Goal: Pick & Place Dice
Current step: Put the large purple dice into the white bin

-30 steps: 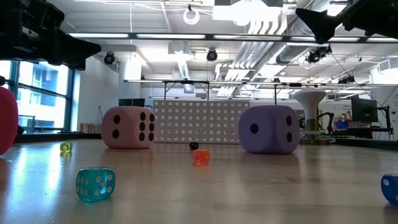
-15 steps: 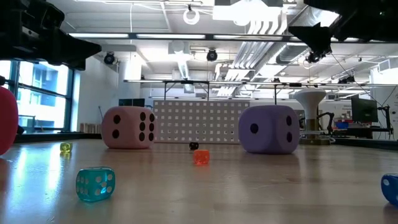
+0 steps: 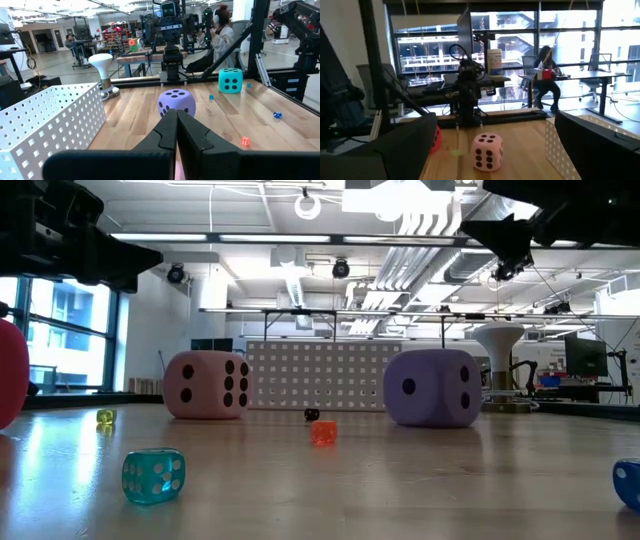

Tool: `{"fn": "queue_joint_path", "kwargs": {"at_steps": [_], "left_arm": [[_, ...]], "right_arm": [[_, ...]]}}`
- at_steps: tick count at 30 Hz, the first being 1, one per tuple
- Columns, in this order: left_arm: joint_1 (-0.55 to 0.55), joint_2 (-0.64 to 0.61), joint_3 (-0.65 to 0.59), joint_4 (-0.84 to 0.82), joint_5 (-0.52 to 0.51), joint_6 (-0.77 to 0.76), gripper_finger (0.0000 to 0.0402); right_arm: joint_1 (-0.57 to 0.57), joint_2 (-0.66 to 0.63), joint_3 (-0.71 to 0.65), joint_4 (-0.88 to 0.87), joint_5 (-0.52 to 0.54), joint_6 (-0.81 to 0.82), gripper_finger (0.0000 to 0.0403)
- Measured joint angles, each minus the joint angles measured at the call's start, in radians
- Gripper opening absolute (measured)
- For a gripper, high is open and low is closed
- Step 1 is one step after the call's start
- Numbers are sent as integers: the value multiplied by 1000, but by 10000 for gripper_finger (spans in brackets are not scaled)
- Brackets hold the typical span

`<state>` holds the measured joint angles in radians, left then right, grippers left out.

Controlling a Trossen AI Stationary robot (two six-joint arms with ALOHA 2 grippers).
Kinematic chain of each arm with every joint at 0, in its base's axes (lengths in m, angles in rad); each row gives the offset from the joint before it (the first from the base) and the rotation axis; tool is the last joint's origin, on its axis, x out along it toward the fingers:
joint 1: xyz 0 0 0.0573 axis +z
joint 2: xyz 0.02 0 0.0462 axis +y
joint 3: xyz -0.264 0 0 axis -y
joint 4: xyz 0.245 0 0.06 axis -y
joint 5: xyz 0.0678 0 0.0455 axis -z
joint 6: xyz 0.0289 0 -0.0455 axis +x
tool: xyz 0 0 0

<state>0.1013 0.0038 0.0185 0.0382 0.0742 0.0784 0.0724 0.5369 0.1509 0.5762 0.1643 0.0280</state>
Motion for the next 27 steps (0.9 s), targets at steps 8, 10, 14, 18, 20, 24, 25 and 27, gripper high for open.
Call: {"fn": "queue_joint_path", "kwargs": {"at_steps": [8,10,14,18,20,24,25,27], "left_arm": [[0,0,0,0,0,0,1],[0,0,0,0,0,0,1],[0,0,0,0,0,0,1],[0,0,0,0,0,0,1],[0,0,0,0,0,0,1],[0,0,0,0,0,0,1],[0,0,0,0,0,0,1],[0,0,0,1,0,0,1]], "right_arm": [[60,11,0,35,-273,21,400],[61,11,0,42,-313,-15,400],[71,11,14,53,-215,-69,400],[108,51,139,-145,14,-75,400],[136,99,231,-293,103,-41,400],[189,234,408,-546,311,82,399],[199,269,439,-603,349,120,399],[211,336,498,-672,394,208,399]]}}
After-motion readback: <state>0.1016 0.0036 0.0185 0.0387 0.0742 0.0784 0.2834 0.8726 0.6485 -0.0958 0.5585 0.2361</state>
